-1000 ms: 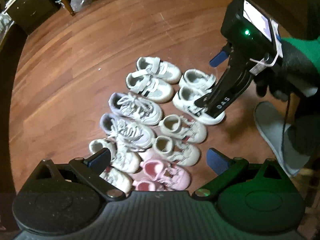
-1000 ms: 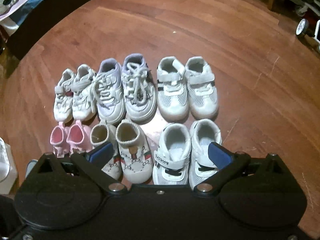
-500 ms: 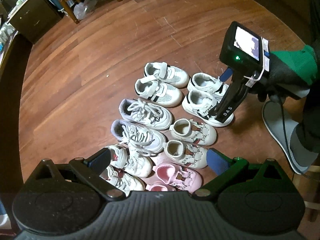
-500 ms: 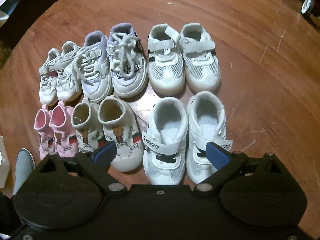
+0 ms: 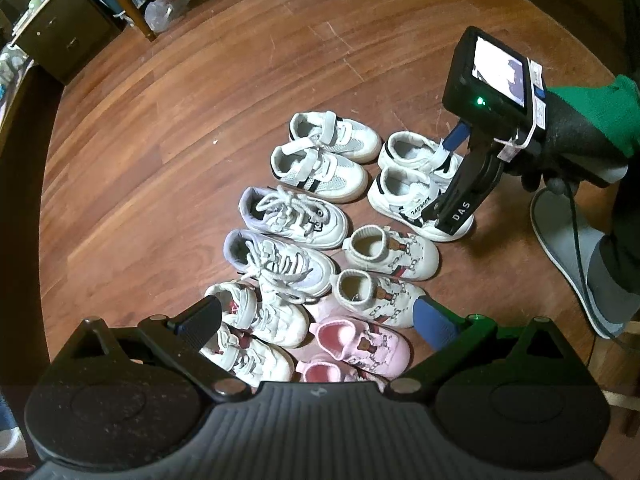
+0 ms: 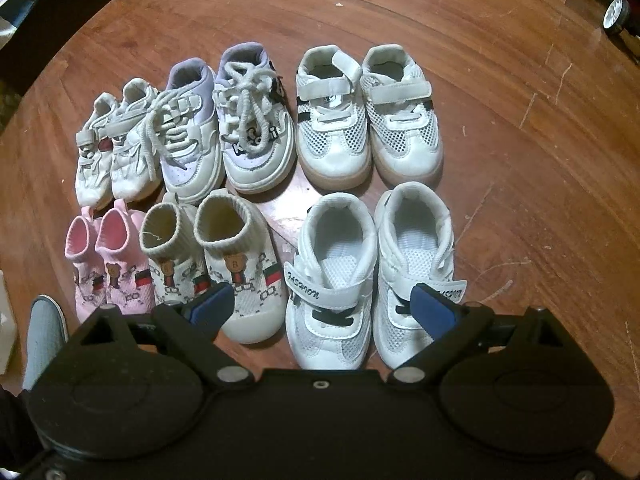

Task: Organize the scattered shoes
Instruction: 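Grasp a pair of white black-band sneakers together with the right tool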

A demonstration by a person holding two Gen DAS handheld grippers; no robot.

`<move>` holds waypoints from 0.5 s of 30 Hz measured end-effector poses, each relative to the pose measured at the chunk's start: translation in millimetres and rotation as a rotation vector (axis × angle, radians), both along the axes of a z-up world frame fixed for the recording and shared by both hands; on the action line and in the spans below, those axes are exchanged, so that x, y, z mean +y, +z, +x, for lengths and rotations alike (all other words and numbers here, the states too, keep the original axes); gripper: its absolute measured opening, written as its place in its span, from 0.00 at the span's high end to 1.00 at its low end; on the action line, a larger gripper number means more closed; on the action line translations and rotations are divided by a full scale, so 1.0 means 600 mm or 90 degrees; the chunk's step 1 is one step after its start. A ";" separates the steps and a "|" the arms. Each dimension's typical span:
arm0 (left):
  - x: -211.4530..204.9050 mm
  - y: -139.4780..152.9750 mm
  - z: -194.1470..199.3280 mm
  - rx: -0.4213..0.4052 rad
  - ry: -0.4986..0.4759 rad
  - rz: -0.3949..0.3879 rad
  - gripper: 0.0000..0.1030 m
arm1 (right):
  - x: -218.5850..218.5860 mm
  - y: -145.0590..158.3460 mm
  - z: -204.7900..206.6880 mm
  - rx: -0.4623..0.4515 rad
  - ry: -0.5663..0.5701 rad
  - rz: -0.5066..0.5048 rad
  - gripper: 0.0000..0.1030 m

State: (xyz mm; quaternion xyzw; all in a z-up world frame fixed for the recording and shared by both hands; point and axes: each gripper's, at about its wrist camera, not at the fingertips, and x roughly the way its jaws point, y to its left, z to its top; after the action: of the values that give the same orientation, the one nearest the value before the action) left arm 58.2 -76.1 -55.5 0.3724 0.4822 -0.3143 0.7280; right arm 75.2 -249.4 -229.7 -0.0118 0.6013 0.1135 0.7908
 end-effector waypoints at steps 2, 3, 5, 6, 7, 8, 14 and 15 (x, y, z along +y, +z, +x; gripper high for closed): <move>0.000 0.000 0.000 0.000 -0.001 0.001 0.01 | 0.004 0.010 -0.010 -0.004 0.008 -0.003 0.08; -0.001 0.001 0.000 0.000 0.000 -0.001 0.00 | 0.003 0.008 -0.011 -0.005 0.007 -0.001 0.14; -0.001 0.003 0.000 0.000 0.000 -0.002 0.01 | -0.001 -0.002 -0.014 -0.004 0.002 0.001 0.28; -0.001 0.003 0.001 0.000 0.001 -0.004 0.00 | -0.003 -0.007 -0.014 -0.002 -0.001 0.001 0.37; -0.001 0.003 0.001 -0.001 0.002 -0.004 0.01 | -0.005 -0.012 -0.014 0.001 -0.005 0.001 0.39; -0.001 0.003 0.001 -0.002 0.002 -0.005 0.01 | -0.005 -0.017 -0.015 0.001 -0.009 0.001 0.42; 0.001 0.007 0.003 -0.002 0.004 -0.015 0.01 | 0.009 -0.033 0.003 -0.019 -0.034 0.006 0.43; 0.002 0.007 0.003 -0.001 0.005 -0.015 0.01 | 0.013 -0.040 0.008 -0.017 -0.035 0.009 0.46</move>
State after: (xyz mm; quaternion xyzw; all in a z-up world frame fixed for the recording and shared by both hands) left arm 60.2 -75.2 -51.2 0.3622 0.4792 -0.3169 0.7340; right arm 79.9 -241.4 -253.7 0.0086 0.5897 0.0956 0.8019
